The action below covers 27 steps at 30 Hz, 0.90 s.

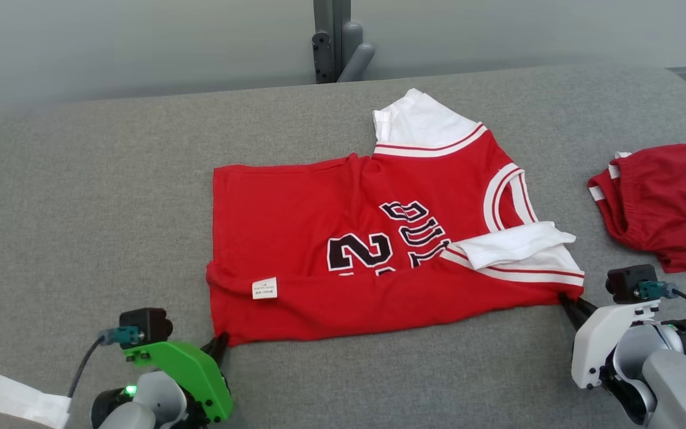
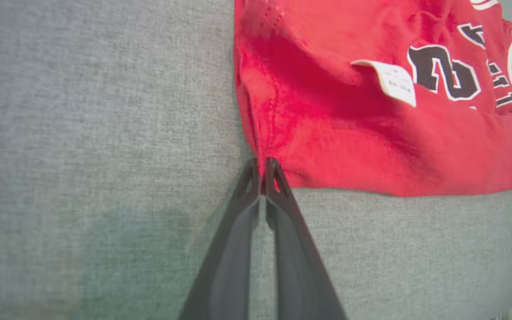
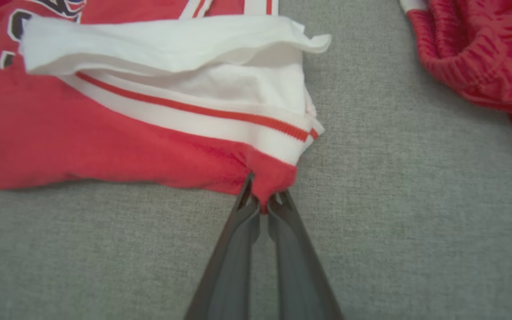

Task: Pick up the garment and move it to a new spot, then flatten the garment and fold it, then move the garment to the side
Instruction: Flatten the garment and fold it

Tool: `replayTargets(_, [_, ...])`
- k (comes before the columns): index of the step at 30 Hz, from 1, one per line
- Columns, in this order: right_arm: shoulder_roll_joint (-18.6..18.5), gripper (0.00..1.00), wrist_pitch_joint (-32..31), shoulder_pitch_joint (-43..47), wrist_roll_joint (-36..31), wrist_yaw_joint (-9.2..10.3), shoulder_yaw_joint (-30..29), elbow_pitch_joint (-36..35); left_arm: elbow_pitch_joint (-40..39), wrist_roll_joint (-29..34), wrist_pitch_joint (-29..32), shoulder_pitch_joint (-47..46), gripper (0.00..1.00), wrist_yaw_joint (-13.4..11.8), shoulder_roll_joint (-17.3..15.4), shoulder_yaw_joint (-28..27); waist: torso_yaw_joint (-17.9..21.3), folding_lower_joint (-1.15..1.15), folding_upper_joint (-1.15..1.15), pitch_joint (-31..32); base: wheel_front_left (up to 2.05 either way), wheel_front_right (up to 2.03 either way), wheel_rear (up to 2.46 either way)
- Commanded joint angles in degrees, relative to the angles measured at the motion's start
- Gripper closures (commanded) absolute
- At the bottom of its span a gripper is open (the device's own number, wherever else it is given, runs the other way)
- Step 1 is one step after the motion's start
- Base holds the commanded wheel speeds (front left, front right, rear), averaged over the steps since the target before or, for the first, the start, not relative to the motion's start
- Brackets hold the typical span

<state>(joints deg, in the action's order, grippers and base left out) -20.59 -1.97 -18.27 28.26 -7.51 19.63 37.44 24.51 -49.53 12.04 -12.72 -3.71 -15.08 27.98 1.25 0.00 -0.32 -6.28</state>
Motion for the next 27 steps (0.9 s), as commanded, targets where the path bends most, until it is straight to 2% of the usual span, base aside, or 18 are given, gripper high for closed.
replayTargets(1, [-1.5,1.0,-0.3,-0.8,1.6,0.04,0.8,-0.2,-0.6,-0.6,0.1,0.4,1.0,0.7,-1.5,-0.8,0.3,0.0,0.32,1.0,0.0,0.0,0.0])
replayTargets(8, [-6.4,1.0,-2.0,1.4,6.9,0.05,2.1,-5.3,-8.9,-2.1,1.0,4.7,1.0,0.5,-5.5,-2.4,0.3,0.0,0.32,2.5,0.0,0.0,0.0])
replayTargets(10, [-9.2,1.0,-4.6,4.0,10.4,0.05,2.2,-9.9,-15.6,-3.2,1.9,8.9,1.0,-0.9,-7.0,-2.9,0.3,0.0,0.32,2.7,0.0,0.0,0.0])
replayTargets(11, [-9.2,1.0,-4.6,4.0,10.4,0.05,2.2,-9.9,-15.6,-3.2,1.9,8.9,1.0,-0.9,-7.0,-2.9,0.3,0.0,0.32,2.7,0.0,0.0,0.0])
replayTargets(15, [-12.6,1.0,-7.9,8.6,13.4,0.05,1.4,-15.5,-22.8,-4.3,2.3,15.6,1.0,-3.5,-8.5,-3.8,0.4,0.0,0.32,1.9,0.0,0.0,0.0])
replayTargets(19, [-12.9,1.0,-10.2,12.6,13.4,0.06,-0.3,-16.3,-23.8,-5.6,2.5,20.8,1.0,-5.7,-8.5,-3.7,0.2,0.0,0.32,0.6,0.0,0.0,0.0])
replayTargets(24, [-11.3,1.0,-10.7,13.8,11.5,0.07,-0.9,-14.7,-21.7,-4.8,1.4,21.8,1.0,-6.3,-8.6,-3.7,-0.3,0.0,0.32,-0.1,0.0,0.0,0.0])
replayTargets(25, [-11.0,0.88,-10.4,13.8,11.2,0.06,-1.0,-14.8,-21.7,-4.8,1.0,21.6,0.56,-6.3,-8.4,-3.9,-0.4,0.0,0.32,-0.3,0.0,0.0,0.0])
replayTargets(26, [-10.8,0.36,-10.2,13.7,11.1,0.06,-1.1,-15.0,-21.8,-4.6,0.5,21.4,0.0,-6.3,-8.3,-4.2,-0.5,0.0,0.32,-0.4,0.0,0.0,0.0])
replayTargets(27, [-10.9,0.0,-10.3,13.6,10.9,0.06,-1.3,-15.2,-22.0,-4.4,0.2,21.2,0.0,-6.4,-8.3,-4.4,-0.7,0.0,0.32,-0.5,0.0,0.0,0.0])
